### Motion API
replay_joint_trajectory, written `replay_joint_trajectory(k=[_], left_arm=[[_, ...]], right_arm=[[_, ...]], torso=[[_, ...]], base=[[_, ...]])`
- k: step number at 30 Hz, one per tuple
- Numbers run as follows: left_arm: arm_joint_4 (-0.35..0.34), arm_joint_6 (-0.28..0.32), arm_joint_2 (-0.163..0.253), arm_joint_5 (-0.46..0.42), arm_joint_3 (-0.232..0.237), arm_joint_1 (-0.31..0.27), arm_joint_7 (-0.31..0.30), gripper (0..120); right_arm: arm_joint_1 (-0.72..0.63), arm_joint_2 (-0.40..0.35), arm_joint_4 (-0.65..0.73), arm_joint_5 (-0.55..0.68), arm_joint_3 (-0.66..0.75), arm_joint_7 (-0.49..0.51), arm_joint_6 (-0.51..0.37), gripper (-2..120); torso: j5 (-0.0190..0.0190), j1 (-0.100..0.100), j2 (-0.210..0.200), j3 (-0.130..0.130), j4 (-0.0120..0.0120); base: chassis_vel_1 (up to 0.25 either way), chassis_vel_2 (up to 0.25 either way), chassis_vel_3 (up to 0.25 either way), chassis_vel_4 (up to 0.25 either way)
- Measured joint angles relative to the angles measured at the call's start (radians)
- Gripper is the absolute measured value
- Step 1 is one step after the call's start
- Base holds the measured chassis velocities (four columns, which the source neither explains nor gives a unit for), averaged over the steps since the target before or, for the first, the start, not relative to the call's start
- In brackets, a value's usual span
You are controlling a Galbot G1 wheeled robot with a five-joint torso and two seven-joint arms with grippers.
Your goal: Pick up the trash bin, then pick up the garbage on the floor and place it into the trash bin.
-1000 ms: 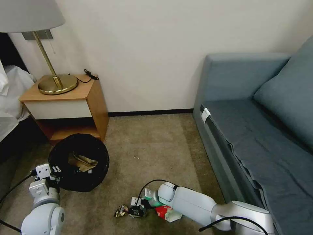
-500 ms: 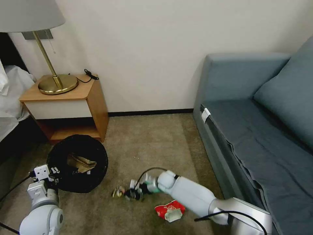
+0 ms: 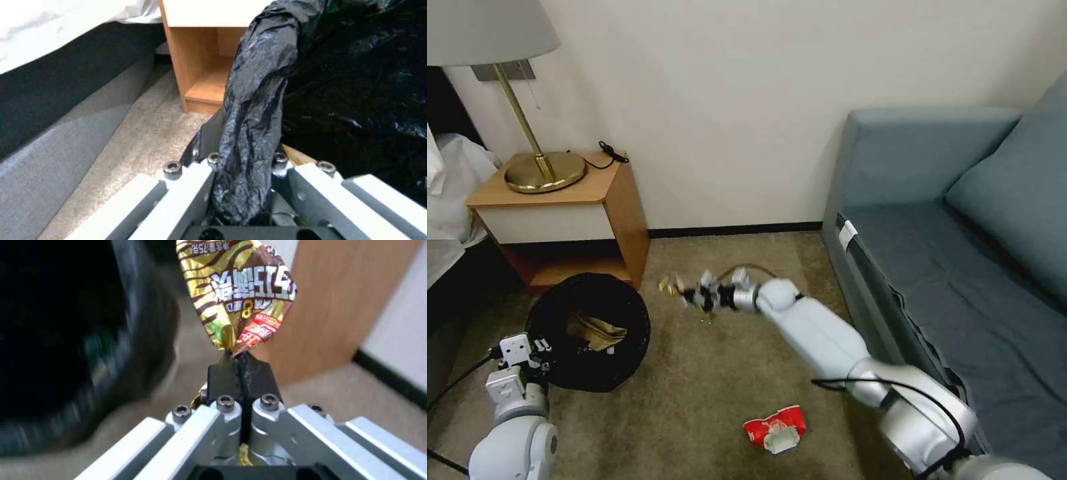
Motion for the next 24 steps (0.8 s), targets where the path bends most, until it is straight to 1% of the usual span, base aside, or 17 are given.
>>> replay_joint_trajectory(k=[2, 7, 10, 14, 18, 19, 24], left_arm=[[-0.004, 0.002, 0.003, 0.000, 0.001, 0.000, 0.000, 2], [-0.010, 0.006, 0.004, 0.002, 0.005, 0.001, 0.002, 2], [-0.021, 0.011, -0.005, 0.007, 0.014, 0.002, 0.002, 2], [-0.031, 0.013, -0.016, 0.016, 0.020, 0.005, 0.002, 2], [-0.039, 0.013, -0.023, 0.018, 0.023, 0.009, 0.002, 2], [-0.045, 0.014, -0.030, 0.020, 0.024, 0.012, 0.002, 2], [-0.049, 0.014, -0.037, 0.022, 0.027, 0.013, 0.002, 2]], right_arm=[[0.013, 0.002, 0.052, 0.052, -0.038, 0.009, -0.024, 0], [0.014, 0.034, 0.091, 0.110, -0.090, 0.043, -0.032, 0], [0.013, 0.090, 0.109, 0.172, -0.179, 0.092, -0.028, 0], [0.022, 0.120, 0.087, 0.179, -0.244, 0.108, -0.008, 0], [0.023, 0.124, 0.065, 0.174, -0.266, 0.117, 0.008, 0], [0.021, 0.124, 0.047, 0.166, -0.275, 0.139, 0.023, 0], [0.005, 0.123, 0.037, 0.161, -0.288, 0.176, 0.038, 1]], torso=[[0.0001, 0.000, 0.000, 0.000, -0.0002], [0.0000, 0.000, 0.000, 0.000, 0.0000], [0.0001, 0.000, 0.000, 0.000, 0.0004], [0.0000, 0.000, 0.000, 0.000, 0.0005], [0.0000, 0.000, 0.000, 0.000, 0.0002], [0.0000, 0.000, 0.000, 0.000, -0.0002], [0.0001, 0.000, 0.000, 0.000, 0.0000]], base=[[0.000, 0.000, 0.000, 0.000], [0.000, 0.000, 0.000, 0.000], [0.000, 0.000, 0.000, 0.000], [0.000, 0.000, 0.000, 0.000], [0.000, 0.000, 0.000, 0.000], [0.000, 0.000, 0.000, 0.000], [0.000, 0.000, 0.000, 0.000]])
